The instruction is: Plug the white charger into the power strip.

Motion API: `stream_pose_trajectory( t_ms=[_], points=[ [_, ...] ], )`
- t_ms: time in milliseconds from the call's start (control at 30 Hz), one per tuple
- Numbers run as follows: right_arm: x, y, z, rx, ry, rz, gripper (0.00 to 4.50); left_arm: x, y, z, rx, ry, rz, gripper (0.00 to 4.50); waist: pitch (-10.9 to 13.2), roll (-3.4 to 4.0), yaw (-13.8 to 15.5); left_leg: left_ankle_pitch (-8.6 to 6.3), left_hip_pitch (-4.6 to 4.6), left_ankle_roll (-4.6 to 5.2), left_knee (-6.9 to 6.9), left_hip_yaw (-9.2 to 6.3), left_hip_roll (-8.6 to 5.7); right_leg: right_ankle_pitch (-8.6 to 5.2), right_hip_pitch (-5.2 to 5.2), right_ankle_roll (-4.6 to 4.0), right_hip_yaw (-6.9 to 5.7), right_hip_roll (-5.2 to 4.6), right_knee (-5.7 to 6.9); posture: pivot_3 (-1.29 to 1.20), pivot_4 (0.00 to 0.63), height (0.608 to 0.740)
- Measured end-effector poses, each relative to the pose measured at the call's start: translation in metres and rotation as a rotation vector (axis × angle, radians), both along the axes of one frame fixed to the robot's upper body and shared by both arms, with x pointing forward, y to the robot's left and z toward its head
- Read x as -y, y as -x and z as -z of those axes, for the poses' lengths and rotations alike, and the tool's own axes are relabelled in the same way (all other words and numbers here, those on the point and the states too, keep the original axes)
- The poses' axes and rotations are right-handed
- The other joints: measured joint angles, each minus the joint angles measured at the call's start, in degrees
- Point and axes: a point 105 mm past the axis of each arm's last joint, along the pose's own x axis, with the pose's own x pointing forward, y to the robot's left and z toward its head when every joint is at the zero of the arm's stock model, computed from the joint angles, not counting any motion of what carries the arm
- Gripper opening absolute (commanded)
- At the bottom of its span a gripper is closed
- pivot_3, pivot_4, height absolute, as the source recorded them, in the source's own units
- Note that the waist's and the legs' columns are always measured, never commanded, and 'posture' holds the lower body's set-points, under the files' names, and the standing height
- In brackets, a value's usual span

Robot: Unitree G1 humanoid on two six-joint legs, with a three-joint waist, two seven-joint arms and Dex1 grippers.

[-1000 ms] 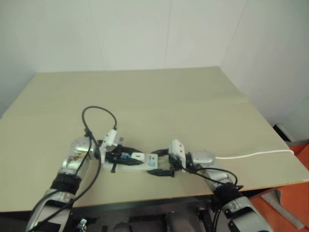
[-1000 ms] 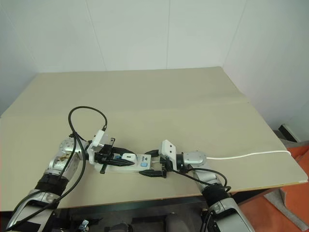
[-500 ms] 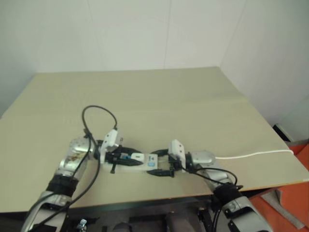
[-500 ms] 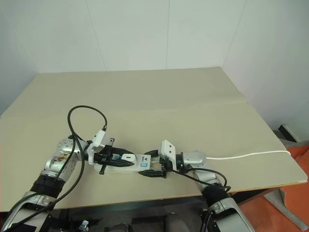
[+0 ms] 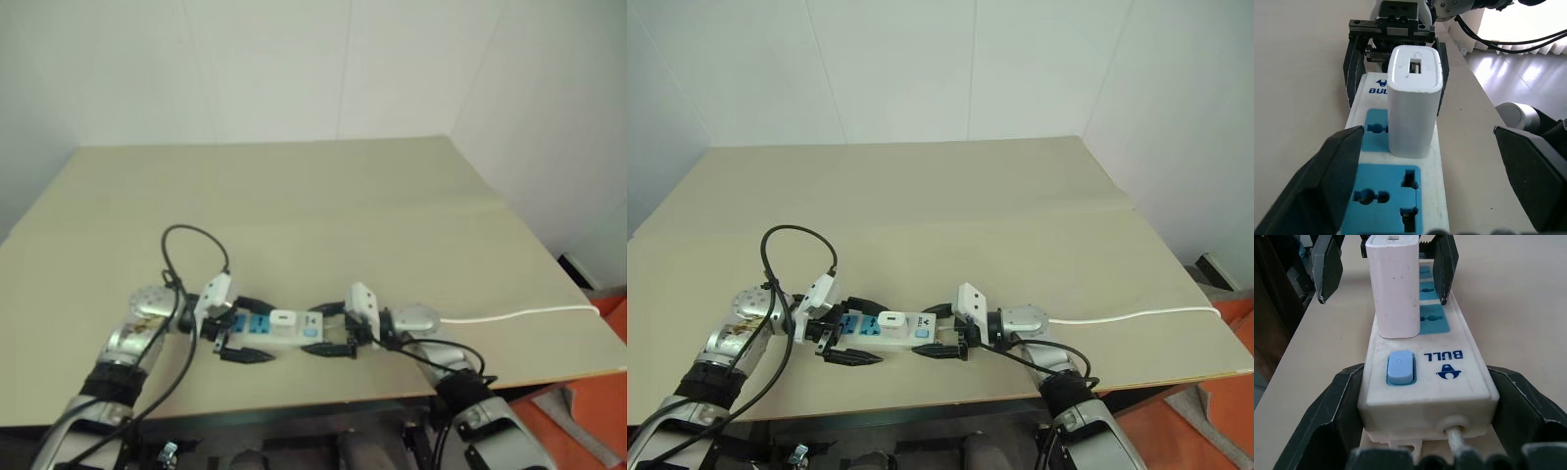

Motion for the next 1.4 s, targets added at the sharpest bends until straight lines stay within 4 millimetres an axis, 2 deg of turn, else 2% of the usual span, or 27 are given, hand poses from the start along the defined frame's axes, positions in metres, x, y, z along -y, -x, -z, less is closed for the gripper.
stream_pose_trajectory(
  t_ms=[100,200,333,400,467,567,733,833,1000,1133,1233,1400],
  points=[
    [0.0,0.0,0.001,-0.003,0.005,0.0,4.4,0.0,0.0,-0.002,-0.004,0.001,0.01,4.5,0.01,-0.01,0.02,0.0,-0.03,0.0,0.0,0.0,0.01,0.0,-0.05,0.0,0.0,0.01,0.01,0.0,0.15,0.74],
    [0.002,0.0,0.002,-0.01,0.013,-0.005,4.46,0.0,-0.004,-0.013,0.014,0.018,0.008,4.5,0.05,-0.08,0.15,0.0,-0.1,0.0,0.01,-0.02,0.0,0.0,-0.08,0.0,-0.02,0.0,-0.01,0.0,0.15,0.74],
    [0.005,0.002,0.0,0.008,0.03,-0.013,4.46,-0.009,-0.019,-0.054,0.132,0.029,-0.019,4.5,0.09,-0.12,0.23,0.0,-0.18,0.0,0.02,-0.03,0.0,0.01,-0.1,0.02,-0.04,-0.01,-0.12,0.0,0.15,0.74],
    [0.015,0.003,-0.001,0.002,0.061,-0.009,4.46,-0.017,-0.018,-0.071,0.166,0.028,-0.025,4.5,0.12,-0.07,0.27,0.0,-0.31,0.0,0.0,-0.04,0.0,0.02,-0.15,0.03,-0.06,-0.02,-0.26,0.0,0.15,0.74],
    [0.032,0.006,-0.004,0.005,0.085,0.017,4.46,-0.026,-0.012,-0.077,0.165,-0.003,-0.024,4.5,0.2,-0.07,0.33,-0.01,-0.56,-0.01,0.01,-0.07,0.0,0.03,-0.31,0.04,-0.11,-0.07,-0.33,0.0,0.15,0.74],
    [0.067,0.013,-0.011,0.012,0.117,0.079,4.46,-0.043,-0.003,-0.083,0.164,-0.041,-0.051,4.5,0.33,-0.06,0.63,-0.01,-0.74,-0.01,0.02,-0.08,-0.02,0.05,-0.43,0.08,-0.15,-0.13,-0.37,0.0,0.15,0.74],
    [0.109,0.03,-0.03,0.041,0.134,0.174,4.46,-0.065,0.007,-0.089,0.21,-0.044,-0.182,4.5,0.39,-0.06,0.96,-0.01,-0.64,-0.01,0.04,-0.06,0.01,0.06,-0.4,0.11,-0.16,-0.11,-0.36,0.0,0.15,0.74],
    [0.129,0.038,-0.039,0.047,0.138,0.237,4.46,-0.078,0.016,-0.089,0.236,-0.072,-0.269,4.5,0.42,-0.03,0.97,-0.01,-0.64,-0.02,0.02,-0.04,0.03,0.05,-0.4,0.09,-0.15,-0.11,-0.37,0.0,0.15,0.74],
    [0.167,0.05,-0.055,0.049,0.15,0.395,4.46,-0.113,0.038,-0.089,0.246,-0.153,-0.45,4.5,0.5,0.0,1.6,-0.01,-0.6,-0.02,0.02,-0.01,0.04,0.04,-0.4,0.08,-0.15,-0.12,-0.38,0.0,0.15,0.74],
    [0.184,0.058,-0.069,0.043,0.158,0.451,4.46,-0.131,0.048,-0.094,0.272,-0.196,-0.542,4.5,0.52,0.01,1.93,-0.01,-0.49,-0.02,0.02,0.02,0.03,-0.18,-0.29,-0.3,-0.15,-0.17,-0.41,0.0,0.15,0.74],
    [0.187,0.061,-0.075,0.04,0.147,0.468,4.46,-0.127,0.056,-0.092,0.253,-0.196,-0.546,4.5,0.52,0.01,2.02,-0.02,-0.51,-0.03,0.02,0.04,0.03,-0.19,-0.29,-0.31,-0.15,-0.19,-0.44,0.0,0.15,0.74],
    [0.184,0.065,-0.073,0.019,0.15,0.463,4.46,-0.12,0.057,-0.09,0.253,-0.183,-0.547,4.5,0.52,0.0,1.98,-0.02,-0.53,-0.03,0.02,0.05,0.02,-0.05,-0.3,-0.07,-0.16,-0.18,-0.44,0.0,0.15,0.74]
  ],
)
